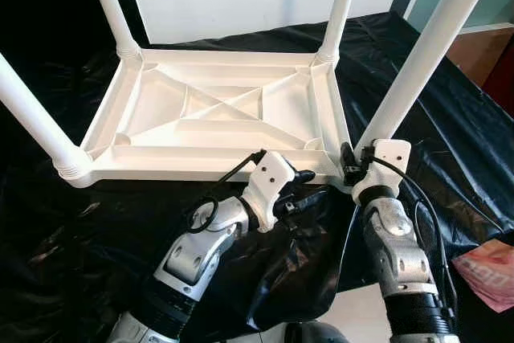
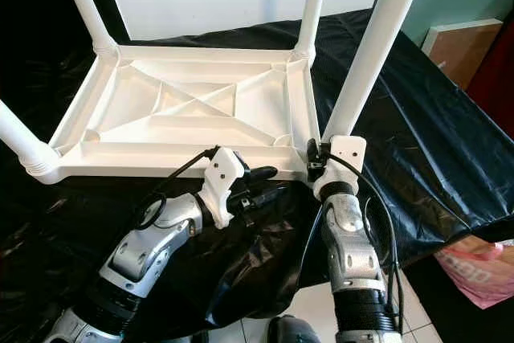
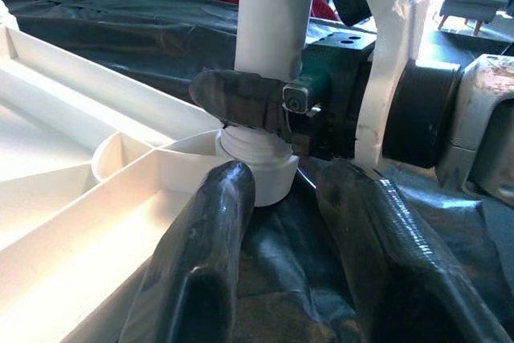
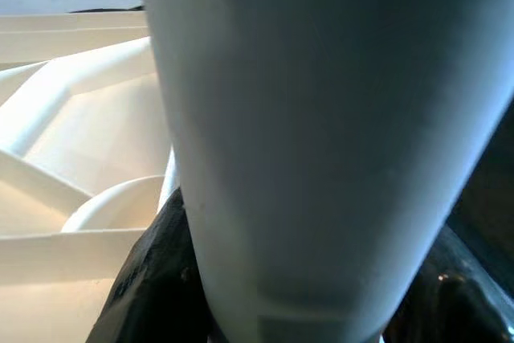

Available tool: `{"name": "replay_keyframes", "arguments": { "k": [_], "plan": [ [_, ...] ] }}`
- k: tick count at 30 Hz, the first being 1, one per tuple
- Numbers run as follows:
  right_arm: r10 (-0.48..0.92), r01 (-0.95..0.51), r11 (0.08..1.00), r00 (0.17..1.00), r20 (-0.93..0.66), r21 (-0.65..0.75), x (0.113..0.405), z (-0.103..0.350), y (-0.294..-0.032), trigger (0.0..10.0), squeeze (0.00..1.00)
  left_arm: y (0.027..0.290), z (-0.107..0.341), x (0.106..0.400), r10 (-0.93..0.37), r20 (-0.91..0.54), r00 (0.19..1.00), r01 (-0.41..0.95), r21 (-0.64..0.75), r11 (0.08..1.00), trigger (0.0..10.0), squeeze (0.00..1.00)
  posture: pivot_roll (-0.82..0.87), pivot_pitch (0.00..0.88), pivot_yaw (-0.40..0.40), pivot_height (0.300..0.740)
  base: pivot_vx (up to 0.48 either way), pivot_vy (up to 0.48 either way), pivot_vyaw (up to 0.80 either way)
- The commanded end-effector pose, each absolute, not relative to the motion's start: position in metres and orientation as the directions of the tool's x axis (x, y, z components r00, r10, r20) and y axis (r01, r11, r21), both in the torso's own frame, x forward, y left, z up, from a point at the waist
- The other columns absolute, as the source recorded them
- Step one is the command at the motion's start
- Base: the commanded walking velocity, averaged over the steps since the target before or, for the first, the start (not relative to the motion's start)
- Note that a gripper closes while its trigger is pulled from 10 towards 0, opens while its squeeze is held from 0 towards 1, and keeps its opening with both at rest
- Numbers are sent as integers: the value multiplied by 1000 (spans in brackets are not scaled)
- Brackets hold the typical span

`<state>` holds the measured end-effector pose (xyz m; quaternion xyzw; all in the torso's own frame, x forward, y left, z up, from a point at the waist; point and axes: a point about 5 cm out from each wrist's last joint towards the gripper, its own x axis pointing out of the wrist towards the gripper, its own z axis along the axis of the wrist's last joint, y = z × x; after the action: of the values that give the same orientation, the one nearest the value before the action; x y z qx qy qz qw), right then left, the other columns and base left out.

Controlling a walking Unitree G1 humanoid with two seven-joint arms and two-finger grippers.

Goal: Building children table

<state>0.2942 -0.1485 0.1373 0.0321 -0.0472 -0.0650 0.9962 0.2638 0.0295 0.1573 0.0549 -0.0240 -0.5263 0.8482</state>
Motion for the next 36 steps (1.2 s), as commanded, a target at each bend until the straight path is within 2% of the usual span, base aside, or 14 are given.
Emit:
{"name": "replay_keyframes", "arguments": {
  "k": [1,6,7,17,23,24,28,30,34,36],
  "plan": [
    [-170,168,983,985,27,67,289,123,-149,10000,0,31,155,267,-871,-25,490,865,133,483,10000,0,-8,90,-45,740,0,0,0],
    [-169,166,984,984,52,60,288,127,-147,10000,0,32,155,268,-861,-24,509,853,153,500,10000,0,-5,91,-44,740,0,0,0],
    [-170,167,984,984,58,56,288,128,-147,10000,1000,32,155,269,-855,-23,518,846,161,508,10000,0,-3,92,-44,740,0,0,0],
    [-132,129,991,986,100,41,287,137,-153,10000,1000,34,156,270,-842,-10,539,828,189,527,10000,0,0,90,-47,740,0,0,0],
    [12,-13,1000,992,125,2,287,140,-167,10000,1000,34,155,268,-849,-9,528,832,206,515,10000,0,-10,83,-51,740,0,0,0],
    [26,-25,1000,991,128,-6,288,140,-169,10000,0,34,154,268,-851,-10,525,834,205,512,10000,0,-10,83,-51,740,0,0,0],
    [129,-127,992,983,128,-21,293,141,-176,10000,0,32,155,269,-860,-6,510,842,209,497,10000,0,-13,73,-48,740,0,0,0],
    [129,-127,992,983,128,-21,293,141,-176,10000,0,32,155,269,-860,-6,510,842,209,497,10000,0,-13,73,-48,740,0,0,0],
    [304,-298,952,947,100,-68,297,142,-183,10000,0,32,156,266,-898,-8,440,886,168,432,10000,0,-9,65,-43,740,0,0,0],
    [332,-325,942,939,91,-78,297,142,-185,10000,0,32,156,266,-899,-9,438,887,165,430,10000,0,-9,65,-43,740,0,0,0]
  ]
}}
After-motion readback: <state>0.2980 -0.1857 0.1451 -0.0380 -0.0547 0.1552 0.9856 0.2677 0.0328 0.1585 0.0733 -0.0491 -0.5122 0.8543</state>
